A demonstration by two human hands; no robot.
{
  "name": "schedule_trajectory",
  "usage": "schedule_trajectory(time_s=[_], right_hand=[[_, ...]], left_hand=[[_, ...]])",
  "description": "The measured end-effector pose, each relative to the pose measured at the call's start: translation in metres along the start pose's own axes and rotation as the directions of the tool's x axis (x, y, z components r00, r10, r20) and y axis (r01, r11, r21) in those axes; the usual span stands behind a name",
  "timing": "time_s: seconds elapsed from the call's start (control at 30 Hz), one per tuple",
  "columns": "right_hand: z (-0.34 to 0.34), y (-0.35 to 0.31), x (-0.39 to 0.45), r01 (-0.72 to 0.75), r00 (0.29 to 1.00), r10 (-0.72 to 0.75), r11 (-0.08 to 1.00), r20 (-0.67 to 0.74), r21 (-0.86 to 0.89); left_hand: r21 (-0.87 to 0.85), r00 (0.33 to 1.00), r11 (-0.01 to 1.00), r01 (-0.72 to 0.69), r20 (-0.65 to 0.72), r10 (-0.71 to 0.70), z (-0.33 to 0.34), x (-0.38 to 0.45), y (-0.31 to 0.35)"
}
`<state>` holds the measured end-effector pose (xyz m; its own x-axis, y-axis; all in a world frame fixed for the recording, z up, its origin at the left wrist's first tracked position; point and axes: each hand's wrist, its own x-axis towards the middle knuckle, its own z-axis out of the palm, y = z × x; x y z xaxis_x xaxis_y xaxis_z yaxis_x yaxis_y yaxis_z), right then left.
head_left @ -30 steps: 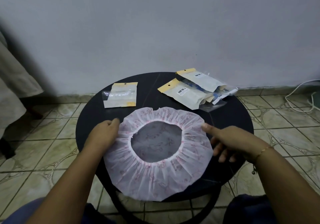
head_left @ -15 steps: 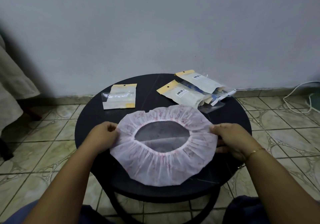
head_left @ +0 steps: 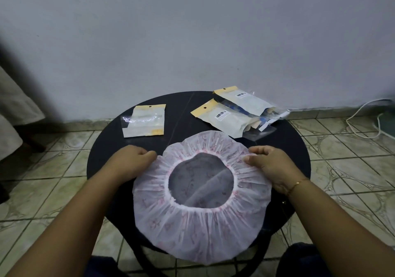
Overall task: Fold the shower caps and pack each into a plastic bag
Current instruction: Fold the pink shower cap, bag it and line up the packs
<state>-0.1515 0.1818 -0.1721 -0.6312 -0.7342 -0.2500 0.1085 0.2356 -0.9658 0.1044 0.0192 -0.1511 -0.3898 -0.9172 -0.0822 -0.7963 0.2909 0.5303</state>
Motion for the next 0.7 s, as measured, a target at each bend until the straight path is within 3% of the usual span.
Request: schedule_trajectory(time_s=[0.1, 0.27, 0.5, 0.7], right_hand=[[0.001, -0.004, 0.004, 0.043, 0.998, -0.04, 0.997, 0.055, -0.064], [0.005, -0.011, 0.007, 0.064, 0.984, -0.041, 0.99, 0.176, -0.128], [0.017, -0.013, 0.01, 0.093, 0.965, -0.045, 0.98, 0.26, -0.174], [0.016, -0.011, 0.013, 0.062, 0.994, -0.042, 0.974, 0.097, -0.217]], left_hand=[[-0.203, 0.998, 0.978, -0.052, -0.035, 0.046, 0.0, 0.013, 0.003], [-0.511, 0.985, 0.858, -0.055, 0.111, 0.129, 0.001, 0.028, 0.011], [-0.502, 0.939, 0.863, -0.056, 0.268, 0.217, 0.015, 0.028, 0.019], [-0.429, 0.971, 0.897, -0.108, 0.146, 0.187, 0.028, 0.034, 0.015]])
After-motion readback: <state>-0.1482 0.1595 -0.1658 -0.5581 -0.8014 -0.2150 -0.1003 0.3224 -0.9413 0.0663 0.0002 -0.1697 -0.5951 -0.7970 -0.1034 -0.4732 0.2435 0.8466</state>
